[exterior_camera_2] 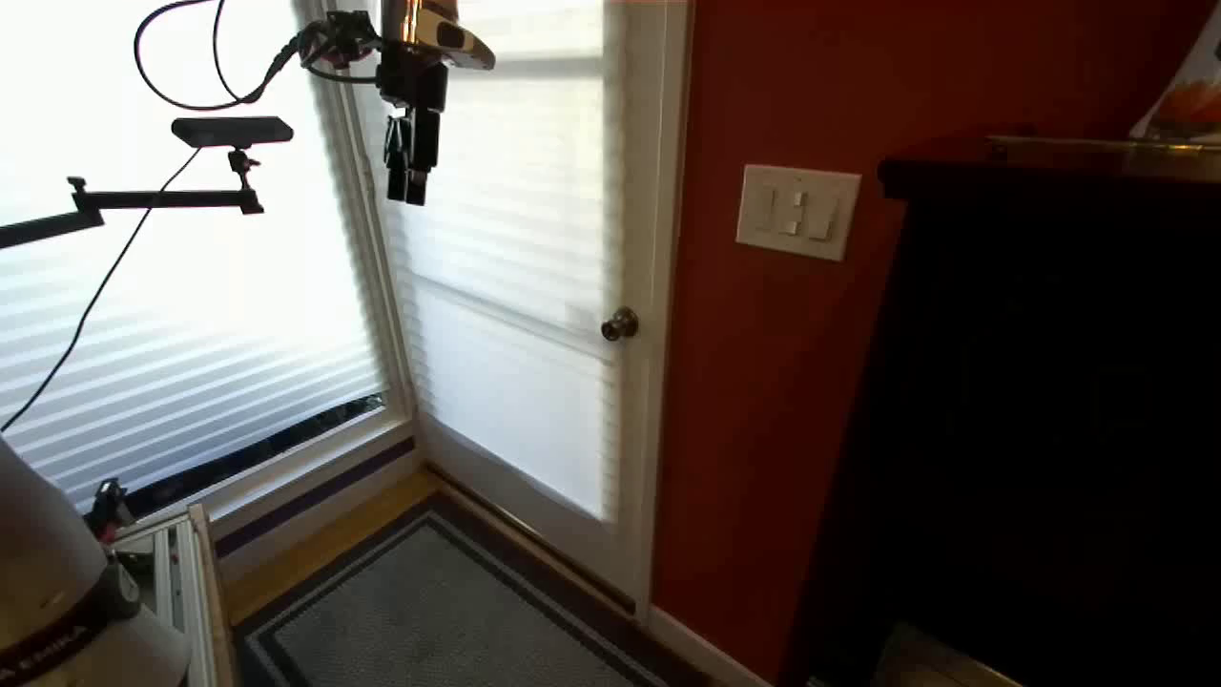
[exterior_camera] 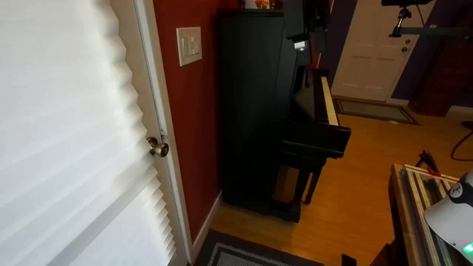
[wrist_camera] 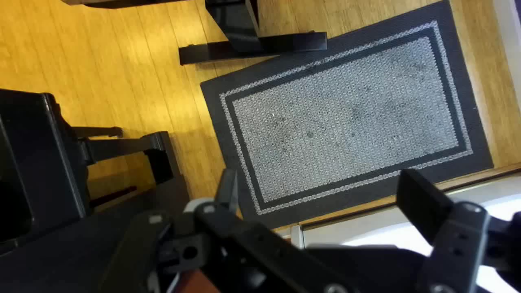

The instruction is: Turn the right light switch off

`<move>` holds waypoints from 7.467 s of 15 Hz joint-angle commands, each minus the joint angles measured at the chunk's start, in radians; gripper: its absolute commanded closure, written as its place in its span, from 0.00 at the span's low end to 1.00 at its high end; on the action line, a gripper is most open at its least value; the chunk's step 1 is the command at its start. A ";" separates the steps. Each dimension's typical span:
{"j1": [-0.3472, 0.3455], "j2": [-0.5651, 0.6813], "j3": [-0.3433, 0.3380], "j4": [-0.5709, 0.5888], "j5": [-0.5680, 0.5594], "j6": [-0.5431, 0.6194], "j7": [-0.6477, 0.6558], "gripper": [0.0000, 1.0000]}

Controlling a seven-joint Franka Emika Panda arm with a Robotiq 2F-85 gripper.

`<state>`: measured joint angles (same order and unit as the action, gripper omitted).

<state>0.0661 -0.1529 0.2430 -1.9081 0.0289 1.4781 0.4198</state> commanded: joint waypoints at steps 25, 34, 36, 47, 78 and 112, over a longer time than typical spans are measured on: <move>0.000 0.363 -0.176 0.120 -0.924 0.694 -0.373 0.00; -0.003 0.371 -0.202 0.122 -0.935 0.725 -0.395 0.00; 0.000 0.384 -0.239 0.130 -1.124 0.830 -0.253 0.00; -0.040 0.452 -0.426 0.197 -1.968 1.230 0.206 0.00; -0.184 0.707 -0.241 0.390 -2.506 0.987 0.579 1.00; -0.111 0.835 -0.336 0.547 -2.548 1.016 0.639 1.00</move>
<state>-0.0602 0.6564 -0.0718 -1.4076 -2.5056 2.4635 1.0233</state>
